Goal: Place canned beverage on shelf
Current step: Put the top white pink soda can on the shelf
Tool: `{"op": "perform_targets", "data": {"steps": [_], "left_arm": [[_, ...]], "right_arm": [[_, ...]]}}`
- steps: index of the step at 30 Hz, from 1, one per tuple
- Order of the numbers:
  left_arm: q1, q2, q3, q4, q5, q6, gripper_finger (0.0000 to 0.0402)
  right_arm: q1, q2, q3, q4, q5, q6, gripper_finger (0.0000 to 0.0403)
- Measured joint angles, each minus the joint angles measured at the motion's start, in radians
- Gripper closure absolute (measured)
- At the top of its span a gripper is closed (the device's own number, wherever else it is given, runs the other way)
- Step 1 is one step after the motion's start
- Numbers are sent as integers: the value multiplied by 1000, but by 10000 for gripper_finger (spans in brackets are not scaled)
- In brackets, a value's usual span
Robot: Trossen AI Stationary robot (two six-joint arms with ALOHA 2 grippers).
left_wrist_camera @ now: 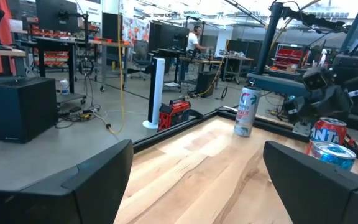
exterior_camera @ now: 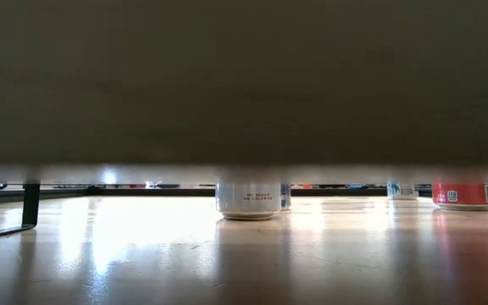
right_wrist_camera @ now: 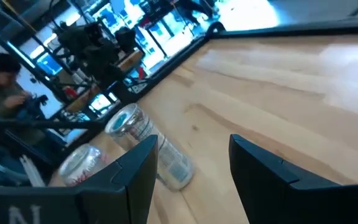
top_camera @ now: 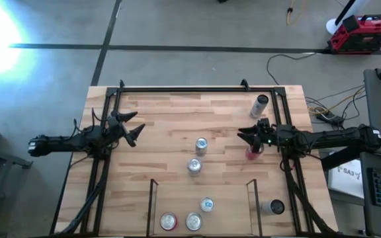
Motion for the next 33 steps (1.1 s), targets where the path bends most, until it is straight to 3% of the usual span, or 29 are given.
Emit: {"op": "perform_targets", "data": {"steps": [3,8,12,17,28,33], "left_arm": [[0,0,0,0,0,0,56],[0,0,0,0,0,0,56],[0,0,0,0,0,0,56],[0,0,0,0,0,0,56],[0,0,0,0,0,0,56],[0,0,0,0,0,0,56]], "right_arm": [[0,-3,109,-197,-2,10,220],[0,49,442,-790,49,-6,220],[0,133,704,-1200,99,109,220],[0,252,924,-1550,138,359,220],[0,456,1162,-1891,135,840,220],[-44,536,1235,-1912,189,868,220]]}}
